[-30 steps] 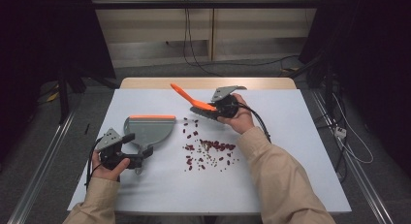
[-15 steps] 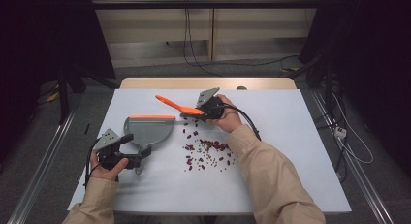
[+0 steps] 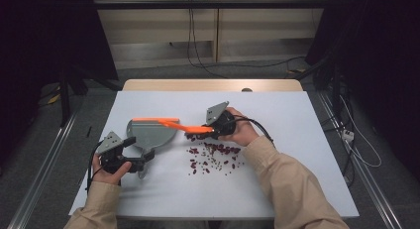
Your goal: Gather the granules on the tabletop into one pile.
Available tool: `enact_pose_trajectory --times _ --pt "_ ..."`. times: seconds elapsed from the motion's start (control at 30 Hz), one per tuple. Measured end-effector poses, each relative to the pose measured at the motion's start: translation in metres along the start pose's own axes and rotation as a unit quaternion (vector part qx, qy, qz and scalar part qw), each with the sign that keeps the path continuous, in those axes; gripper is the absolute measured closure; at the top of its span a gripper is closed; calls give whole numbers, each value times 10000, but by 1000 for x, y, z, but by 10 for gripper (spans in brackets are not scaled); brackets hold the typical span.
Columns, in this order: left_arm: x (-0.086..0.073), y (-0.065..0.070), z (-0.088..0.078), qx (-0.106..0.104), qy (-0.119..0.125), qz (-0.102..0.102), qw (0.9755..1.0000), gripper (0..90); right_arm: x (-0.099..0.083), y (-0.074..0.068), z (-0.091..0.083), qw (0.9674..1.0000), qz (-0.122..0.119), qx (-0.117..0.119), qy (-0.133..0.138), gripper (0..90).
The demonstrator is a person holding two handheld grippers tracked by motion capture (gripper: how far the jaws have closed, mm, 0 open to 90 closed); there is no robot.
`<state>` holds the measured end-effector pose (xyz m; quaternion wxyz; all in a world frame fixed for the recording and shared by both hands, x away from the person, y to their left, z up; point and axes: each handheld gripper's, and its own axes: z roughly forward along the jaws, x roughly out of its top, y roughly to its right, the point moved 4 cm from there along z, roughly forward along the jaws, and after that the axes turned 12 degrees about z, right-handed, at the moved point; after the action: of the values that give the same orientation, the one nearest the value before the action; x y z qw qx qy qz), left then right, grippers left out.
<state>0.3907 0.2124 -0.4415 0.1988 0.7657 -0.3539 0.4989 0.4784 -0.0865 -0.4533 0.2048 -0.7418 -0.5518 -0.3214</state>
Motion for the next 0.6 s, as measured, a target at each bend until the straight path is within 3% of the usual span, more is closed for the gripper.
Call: enact_pose_trajectory --times 0.43,0.6 --pt "0 2 0 1 -13 30 10000 56 -13 -33 -18 9996 -128 240 -9 708" --pt "1 3 0 4 -10 34 10000 57 -14 -38 -24 9996 -87 244 72 711"
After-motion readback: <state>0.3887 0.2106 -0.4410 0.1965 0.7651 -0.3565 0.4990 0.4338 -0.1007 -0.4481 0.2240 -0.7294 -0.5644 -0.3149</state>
